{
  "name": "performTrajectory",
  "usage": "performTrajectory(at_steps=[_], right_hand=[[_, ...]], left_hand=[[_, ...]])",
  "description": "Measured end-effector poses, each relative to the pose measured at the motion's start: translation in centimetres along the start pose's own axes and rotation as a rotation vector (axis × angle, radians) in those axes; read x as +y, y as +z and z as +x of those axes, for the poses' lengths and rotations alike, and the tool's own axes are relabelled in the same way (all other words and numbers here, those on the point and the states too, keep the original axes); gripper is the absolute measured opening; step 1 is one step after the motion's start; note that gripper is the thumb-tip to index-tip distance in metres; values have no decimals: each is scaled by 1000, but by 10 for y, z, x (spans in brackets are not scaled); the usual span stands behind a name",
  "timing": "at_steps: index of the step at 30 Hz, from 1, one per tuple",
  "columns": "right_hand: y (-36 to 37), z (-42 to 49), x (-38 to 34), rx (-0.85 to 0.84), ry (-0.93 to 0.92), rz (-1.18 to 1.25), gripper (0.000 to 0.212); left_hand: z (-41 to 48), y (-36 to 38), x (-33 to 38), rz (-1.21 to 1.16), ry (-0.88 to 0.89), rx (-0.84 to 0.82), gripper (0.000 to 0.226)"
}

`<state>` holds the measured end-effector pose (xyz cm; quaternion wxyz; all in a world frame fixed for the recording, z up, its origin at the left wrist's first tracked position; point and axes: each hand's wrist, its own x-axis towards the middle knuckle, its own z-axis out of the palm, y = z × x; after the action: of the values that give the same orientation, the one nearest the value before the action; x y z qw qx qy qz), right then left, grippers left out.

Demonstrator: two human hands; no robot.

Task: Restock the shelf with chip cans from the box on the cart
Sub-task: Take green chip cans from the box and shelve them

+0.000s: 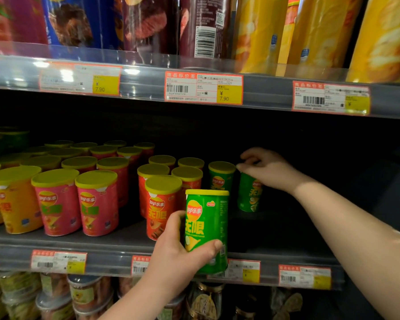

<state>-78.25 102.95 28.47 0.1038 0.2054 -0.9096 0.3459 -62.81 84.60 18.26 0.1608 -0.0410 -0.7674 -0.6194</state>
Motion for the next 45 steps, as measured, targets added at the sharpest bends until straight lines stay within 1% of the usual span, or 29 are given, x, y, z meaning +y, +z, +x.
performTrajectory(at_steps=[1, 2, 3, 4, 5, 8, 11, 12, 14, 16, 17, 18, 20, 21, 25, 27, 30, 34, 39, 45], right_hand=[[1, -12, -10, -73, -21, 87, 17], [2, -26, -21, -179, -48, 130, 19], [3, -38, -30, -281, -74, 127, 31], [4, -48, -35, -349, -92, 91, 46], [7, -55, -38, -367, -102, 53, 56], [14, -64, -34, -314, -83, 55, 65], [15, -60, -20, -226, -36, 103, 72], [15, -58, -16, -187, -21, 106, 75], [19, -51, -8, -129, 21, 106, 77], [26, -45, -2, -126, 41, 94, 77], [30, -42, 0, -141, 42, 75, 78], [34, -40, 2, -151, 41, 57, 78], [37, -37, 4, -148, 31, -8, 77], [37, -36, 3, -140, 6, -79, 77], [30, -30, -5, -157, -139, -488, 82], [28, -24, -9, -194, -157, -573, 82], [29, -17, -13, -234, -143, -610, 83], [30, -11, -16, -277, -73, -510, 82], [32, 4, -18, -269, -41, -611, 81], [37, 23, -17, -291, 12, -605, 80]], left_hand=[[2, 3, 2, 14, 15, -6, 51], [3, 5, 5, 21, 33, -10, 51], [5, 8, 6, 32, 48, -15, 51], [8, 11, 8, 52, 70, -17, 52], [11, 13, 8, 87, 90, -19, 54], [18, 21, 2, 146, 106, -21, 60], [19, 22, -5, 318, 142, -10, 88], [18, 20, -7, 415, 143, -11, 89], [17, 14, -14, 678, 176, -36, 77], [14, 9, -21, 929, 284, -123, 60], [15, 8, -26, 1021, 350, -166, 55], [16, 8, -33, 1057, 395, -186, 50], [15, 8, -44, 1057, 476, -148, 41], [15, 8, -46, 1063, 501, -137, 39], [15, 7, -49, 1079, 548, -105, 40], [15, 6, -50, 1077, 553, -100, 40], [15, 6, -50, 1087, 564, -95, 40], [15, 6, -52, 1083, 551, -110, 39], [15, 6, -53, 1066, 554, -111, 38], [16, 6, -55, 1059, 567, -105, 39]])
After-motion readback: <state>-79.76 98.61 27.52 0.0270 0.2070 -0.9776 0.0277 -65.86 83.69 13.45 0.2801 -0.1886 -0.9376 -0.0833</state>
